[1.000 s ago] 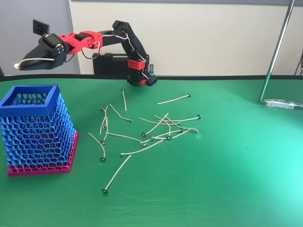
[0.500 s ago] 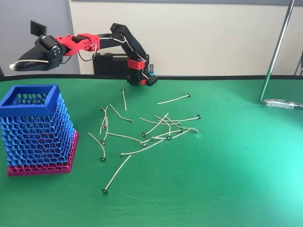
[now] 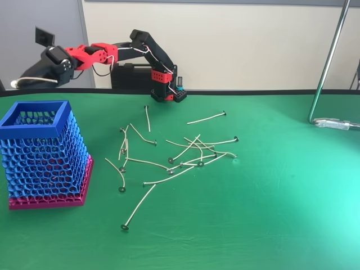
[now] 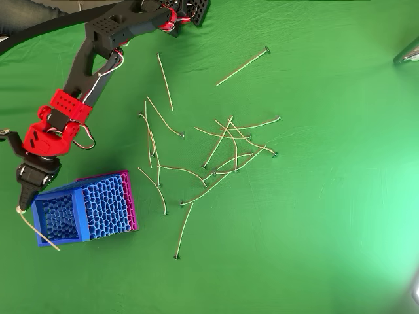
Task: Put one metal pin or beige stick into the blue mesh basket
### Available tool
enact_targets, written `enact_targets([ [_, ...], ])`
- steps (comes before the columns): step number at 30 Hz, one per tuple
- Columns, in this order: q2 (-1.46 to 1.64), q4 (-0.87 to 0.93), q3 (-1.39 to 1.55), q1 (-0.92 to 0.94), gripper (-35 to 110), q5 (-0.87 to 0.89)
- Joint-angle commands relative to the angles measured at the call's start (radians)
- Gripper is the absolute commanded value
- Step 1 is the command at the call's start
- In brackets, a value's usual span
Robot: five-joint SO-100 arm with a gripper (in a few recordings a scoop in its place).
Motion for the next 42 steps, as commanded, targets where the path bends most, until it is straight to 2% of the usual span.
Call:
enact_targets([
  [1, 0.009, -0.021, -0.02, -0.011, 1, -0.012],
  [7, 0.003, -0.029, -0.018, -0.011, 22, 0.009],
  [14, 0.002, -0.035, -0.017, -0.014, 28, 0.025],
  [23, 0.058, -0.051, 0.049, -0.021, 14, 0.018],
  [26, 0.115, -0.052, 0.117, -0.032, 6, 0.017],
  [31, 0.258, -0.084, 0.291, -0.055, 1, 0.025],
  [42, 0.597, -0.092, 0.621, -0.092, 0, 0.095],
])
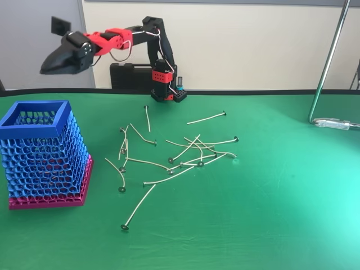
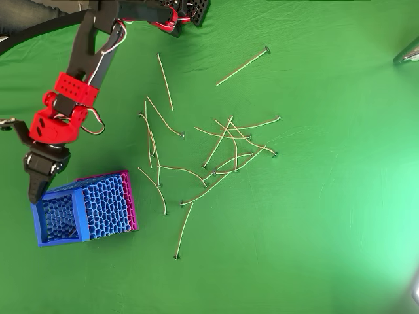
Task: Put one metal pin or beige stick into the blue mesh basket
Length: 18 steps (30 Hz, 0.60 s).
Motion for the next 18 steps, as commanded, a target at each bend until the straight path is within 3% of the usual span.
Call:
enact_targets([
  [1, 0.169, -0.018, 0.115, -0.025, 0, 0.015],
  [10, 0.541, 0.046, 0.489, -0.13, 0, 0.04],
  [18, 0.842, 0.256, 0.761, -0.256, 0, 0.072],
])
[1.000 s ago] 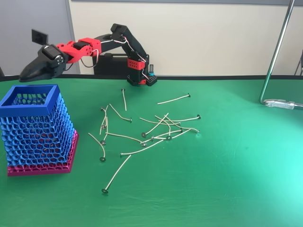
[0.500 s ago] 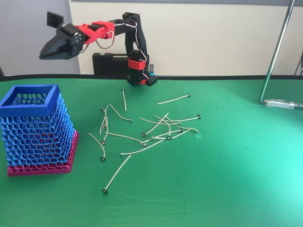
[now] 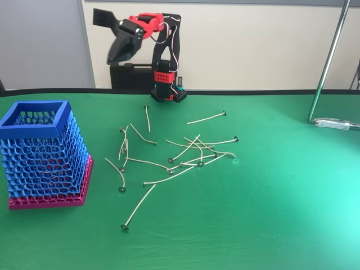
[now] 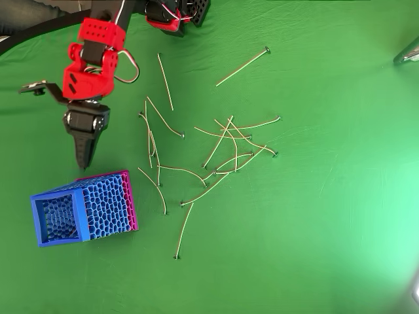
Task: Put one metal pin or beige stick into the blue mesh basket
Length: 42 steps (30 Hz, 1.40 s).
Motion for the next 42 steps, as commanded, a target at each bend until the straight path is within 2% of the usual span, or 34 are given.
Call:
enact_targets([
  [1, 0.12, 0.083, 0.077, -0.052, 0, 0.018],
  [11, 0.46, 0.327, 0.383, -0.23, 0, 0.069],
  [15, 0.614, 0.371, 0.523, -0.27, 0, 0.061],
  [33, 1.126, 0.416, 1.0, -0.272, 0, 0.051],
  [42, 1.221, 0.394, 1.164, -0.265, 0, 0.066],
])
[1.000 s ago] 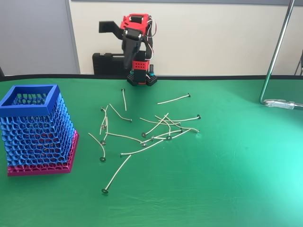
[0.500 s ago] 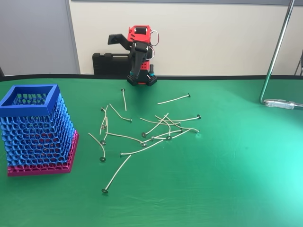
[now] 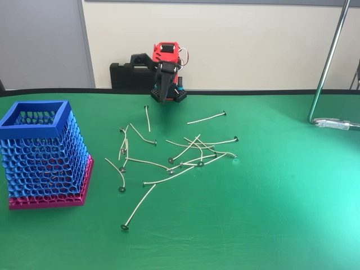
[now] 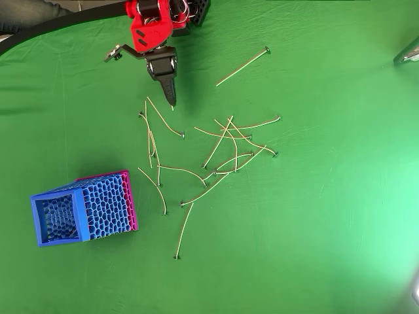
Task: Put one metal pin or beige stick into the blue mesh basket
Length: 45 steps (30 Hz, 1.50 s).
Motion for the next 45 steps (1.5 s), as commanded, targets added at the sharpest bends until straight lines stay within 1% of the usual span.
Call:
enact_targets([
  [1, 0.021, -0.028, 0.041, 0.009, 0, 0.011],
  [16, 0.052, 0.1, 0.055, 0.009, 1, 0.092],
  [45, 0.054, 0.112, 0.055, 0.008, 1, 0.117],
])
